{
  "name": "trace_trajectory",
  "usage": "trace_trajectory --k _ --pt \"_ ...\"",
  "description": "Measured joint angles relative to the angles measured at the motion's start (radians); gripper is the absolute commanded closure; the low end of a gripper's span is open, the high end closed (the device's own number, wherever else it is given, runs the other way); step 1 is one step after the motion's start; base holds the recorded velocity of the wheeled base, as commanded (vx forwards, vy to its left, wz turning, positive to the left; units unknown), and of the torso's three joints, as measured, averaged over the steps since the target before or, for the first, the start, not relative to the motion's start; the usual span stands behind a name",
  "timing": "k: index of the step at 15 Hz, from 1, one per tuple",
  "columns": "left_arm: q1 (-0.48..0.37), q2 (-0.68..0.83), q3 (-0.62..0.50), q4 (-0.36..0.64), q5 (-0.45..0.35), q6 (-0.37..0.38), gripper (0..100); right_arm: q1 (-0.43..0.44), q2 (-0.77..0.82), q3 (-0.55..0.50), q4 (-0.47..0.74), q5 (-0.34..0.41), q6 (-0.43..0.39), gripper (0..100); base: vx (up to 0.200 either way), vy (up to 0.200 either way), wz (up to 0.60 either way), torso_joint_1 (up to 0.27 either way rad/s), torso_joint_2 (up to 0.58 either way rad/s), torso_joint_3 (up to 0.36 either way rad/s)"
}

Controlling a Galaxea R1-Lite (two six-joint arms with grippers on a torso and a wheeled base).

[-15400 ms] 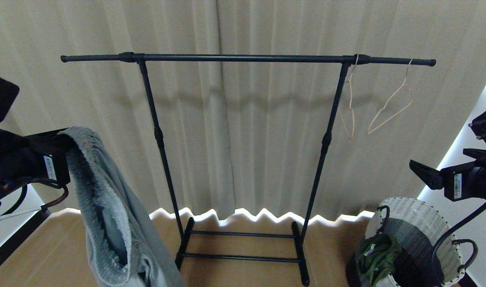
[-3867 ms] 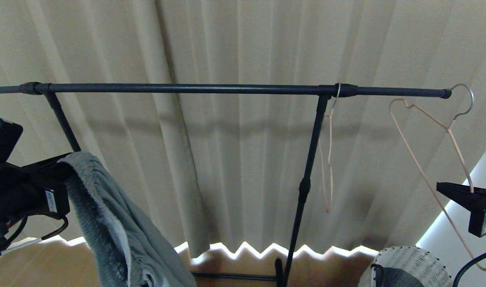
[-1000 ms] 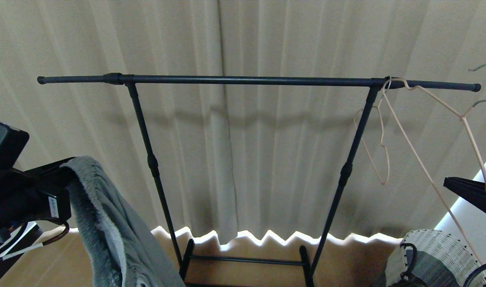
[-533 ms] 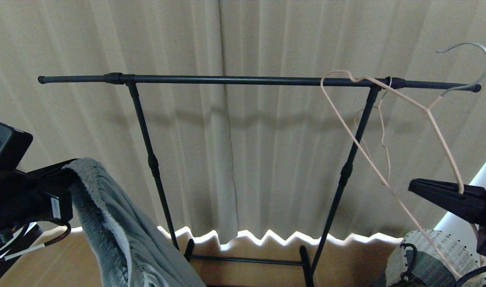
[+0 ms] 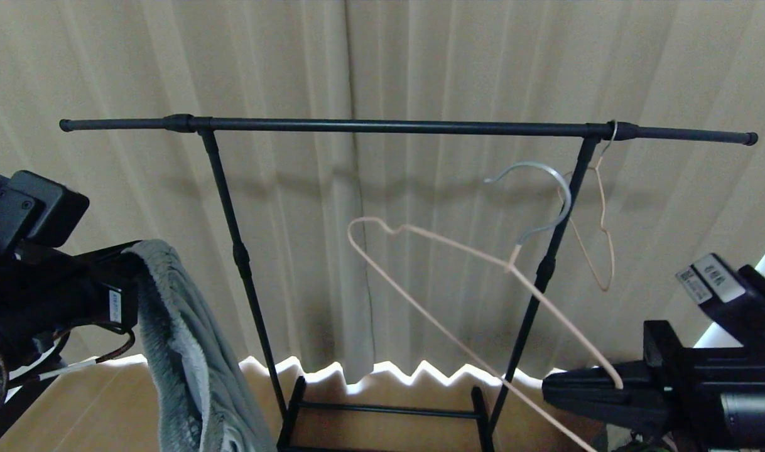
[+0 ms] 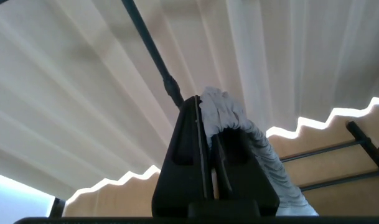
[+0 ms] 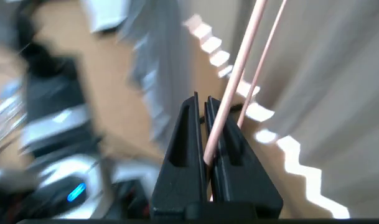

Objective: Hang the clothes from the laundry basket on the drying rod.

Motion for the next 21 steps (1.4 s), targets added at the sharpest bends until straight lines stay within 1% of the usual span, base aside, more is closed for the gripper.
trace_trajectory --k 2,5,8,10,11,15,17,18,19,20,21 --pt "-0.001 0.029 -0.021 0.000 0.000 0.000 100 0.068 0.016 -0.015 0.077 0.000 -0.050 100 0.000 0.000 0.00 0.000 0.00 0.000" --pt "-0.016 0.076 -0.048 -0.001 0.000 0.001 100 0.159 0.054 -0.047 0.089 -0.003 -0.107 100 0.000 0.000 0.00 0.000 0.00 0.000" --pt "-0.088 0.111 -0.065 -0.036 -0.001 0.001 100 0.224 0.117 -0.103 0.090 -0.006 -0.170 100 0.000 0.000 0.00 0.000 0.00 0.000" --pt "-0.124 0.131 -0.086 -0.048 -0.001 0.000 100 0.261 0.149 -0.124 0.090 -0.020 -0.177 100 0.000 0.000 0.00 0.000 0.00 0.000" --pt "-0.129 0.141 -0.099 -0.049 -0.001 0.000 100 0.276 0.160 -0.127 0.090 -0.042 -0.177 100 0.000 0.000 0.00 0.000 0.00 0.000" --pt "-0.136 0.163 -0.115 -0.047 0.006 -0.002 100 0.295 0.192 -0.147 0.087 -0.062 -0.173 100 0.000 0.000 0.00 0.000 0.00 0.000" --pt "-0.136 0.164 -0.120 -0.048 0.011 -0.002 100 0.296 0.220 -0.151 0.078 -0.075 -0.152 100 0.000 0.000 0.00 0.000 0.00 0.000" --pt "-0.137 0.164 -0.123 -0.047 0.021 -0.002 100 0.296 0.233 -0.151 0.065 -0.076 -0.125 100 0.000 0.000 0.00 0.000 0.00 0.000" --pt "-0.137 0.164 -0.127 -0.048 0.042 -0.002 100 0.296 0.246 -0.151 0.031 -0.077 -0.080 100 0.000 0.000 0.00 0.000 0.00 0.000" --pt "-0.136 0.164 -0.129 -0.048 0.049 -0.002 100 0.296 0.262 -0.153 -0.029 -0.077 -0.031 100 0.000 0.000 0.00 0.000 0.00 0.000" --pt "-0.136 0.164 -0.130 -0.048 0.051 -0.002 100 0.296 0.278 -0.152 -0.077 -0.078 -0.003 100 0.000 0.000 0.00 0.000 0.00 0.000"
